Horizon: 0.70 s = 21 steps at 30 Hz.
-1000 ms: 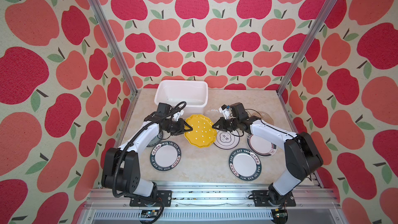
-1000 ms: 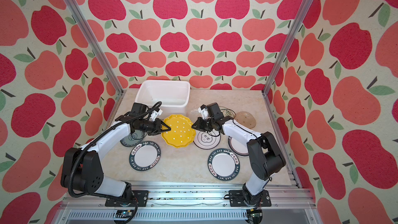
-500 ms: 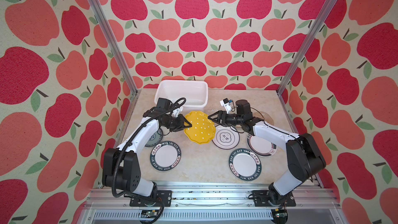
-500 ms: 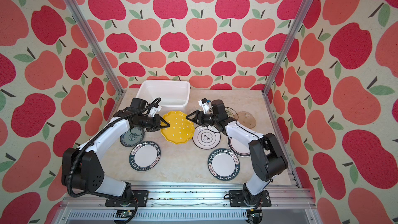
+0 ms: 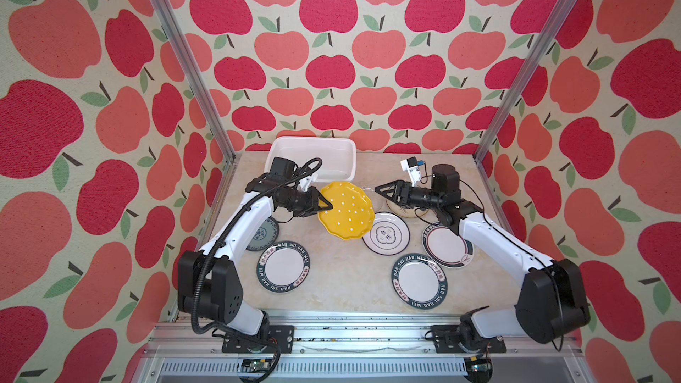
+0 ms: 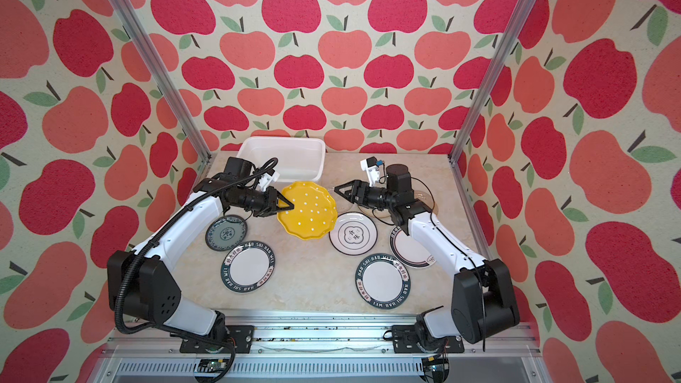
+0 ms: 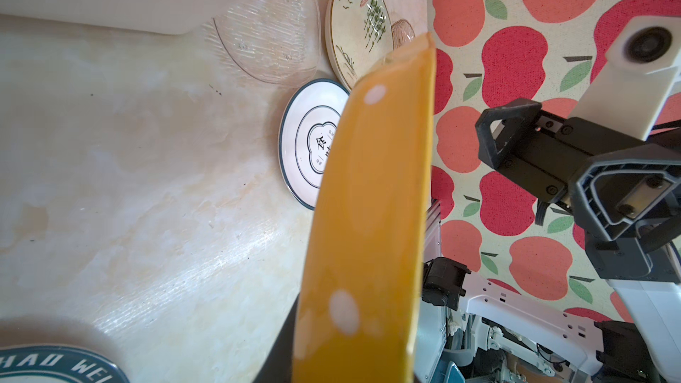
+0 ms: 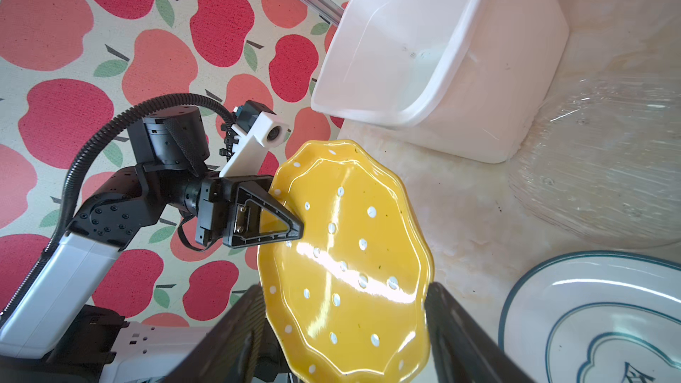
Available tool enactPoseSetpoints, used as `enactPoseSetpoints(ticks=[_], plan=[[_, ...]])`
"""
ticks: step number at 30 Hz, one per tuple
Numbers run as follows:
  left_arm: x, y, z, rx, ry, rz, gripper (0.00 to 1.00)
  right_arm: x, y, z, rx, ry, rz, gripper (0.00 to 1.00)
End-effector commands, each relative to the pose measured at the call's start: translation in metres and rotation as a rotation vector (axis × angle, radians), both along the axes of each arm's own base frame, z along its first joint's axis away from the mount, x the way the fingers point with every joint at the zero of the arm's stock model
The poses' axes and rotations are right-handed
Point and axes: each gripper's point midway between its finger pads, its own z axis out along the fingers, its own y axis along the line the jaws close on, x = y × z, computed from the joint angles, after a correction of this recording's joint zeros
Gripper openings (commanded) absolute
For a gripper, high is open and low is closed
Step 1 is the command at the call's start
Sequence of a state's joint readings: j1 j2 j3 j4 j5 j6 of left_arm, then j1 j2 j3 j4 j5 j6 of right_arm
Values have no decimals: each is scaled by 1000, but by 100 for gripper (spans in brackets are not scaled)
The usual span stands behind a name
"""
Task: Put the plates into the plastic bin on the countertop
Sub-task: 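Carry the yellow plate with both grippers above the white bin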
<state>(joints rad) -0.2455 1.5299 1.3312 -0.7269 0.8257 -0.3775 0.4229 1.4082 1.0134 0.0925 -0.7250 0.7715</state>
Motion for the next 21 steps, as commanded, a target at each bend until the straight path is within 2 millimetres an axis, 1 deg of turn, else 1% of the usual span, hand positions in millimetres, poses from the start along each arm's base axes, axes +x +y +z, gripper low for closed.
enactPoseSetpoints(ticks=[1,6,10,14,18,21], plan=[[13,-17,52,-138,-118,-57,0,-7,-1,-8,-27,45,30,72],[27,-23,63,-177,-146,-39,0,-6,1,-3,-5,56,36,72],[35,-27,70,-217,-154,-26,0,-4,8,-4,28,96,65,72],[43,-29,75,-242,-167,-11,0,0,13,-10,56,130,70,71],[48,-29,76,-251,-180,10,0,7,13,-18,50,134,37,70],[52,-32,77,-267,-180,17,0,11,18,-19,78,148,42,70]])
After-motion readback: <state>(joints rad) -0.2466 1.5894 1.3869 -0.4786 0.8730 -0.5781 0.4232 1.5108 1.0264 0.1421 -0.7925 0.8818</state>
